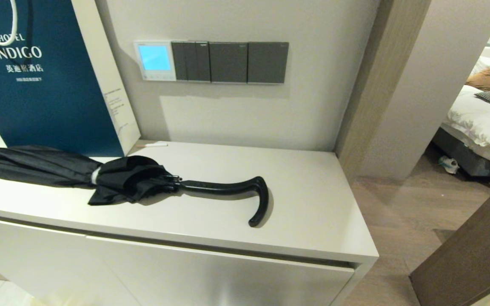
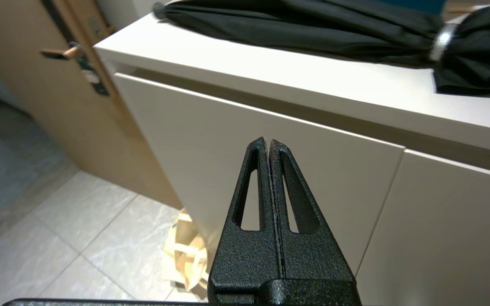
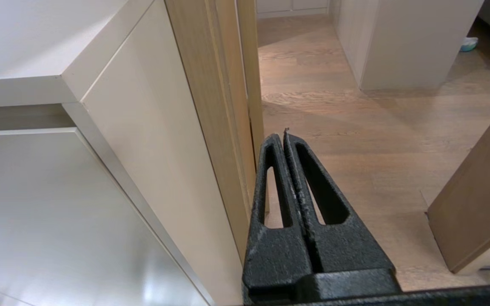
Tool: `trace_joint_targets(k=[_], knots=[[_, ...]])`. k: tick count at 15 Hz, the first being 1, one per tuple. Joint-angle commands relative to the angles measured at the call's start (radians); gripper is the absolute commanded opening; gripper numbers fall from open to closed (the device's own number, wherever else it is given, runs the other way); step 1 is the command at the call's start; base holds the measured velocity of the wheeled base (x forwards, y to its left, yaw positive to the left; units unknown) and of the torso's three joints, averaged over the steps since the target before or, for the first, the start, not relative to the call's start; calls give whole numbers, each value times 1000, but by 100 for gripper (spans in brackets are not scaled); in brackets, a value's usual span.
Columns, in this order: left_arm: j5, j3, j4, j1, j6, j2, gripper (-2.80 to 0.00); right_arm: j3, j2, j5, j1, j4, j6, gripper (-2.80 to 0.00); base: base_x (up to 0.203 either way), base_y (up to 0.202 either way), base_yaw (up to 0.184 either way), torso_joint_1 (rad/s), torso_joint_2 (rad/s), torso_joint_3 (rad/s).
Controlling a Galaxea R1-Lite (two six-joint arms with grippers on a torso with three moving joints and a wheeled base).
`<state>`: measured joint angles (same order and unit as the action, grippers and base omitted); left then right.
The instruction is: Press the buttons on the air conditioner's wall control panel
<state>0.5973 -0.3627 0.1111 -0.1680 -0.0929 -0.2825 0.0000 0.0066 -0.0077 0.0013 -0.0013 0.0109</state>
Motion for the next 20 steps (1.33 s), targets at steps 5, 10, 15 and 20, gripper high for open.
trace_joint_targets(k=[5,10,15,20], knots=[[-114,76,10,207,13,24,-280,2,1,0,0,0,0,-280,0,0,0,0,0,0],[-302,237,-58,210,19,48,-280,2,1,0,0,0,0,-280,0,0,0,0,0,0],[-490,340,-139,201,16,87,-280,2,1,0,0,0,0,-280,0,0,0,0,0,0],[-588,331,-10,183,9,271,-280,2,1,0,0,0,0,-280,0,0,0,0,0,0]])
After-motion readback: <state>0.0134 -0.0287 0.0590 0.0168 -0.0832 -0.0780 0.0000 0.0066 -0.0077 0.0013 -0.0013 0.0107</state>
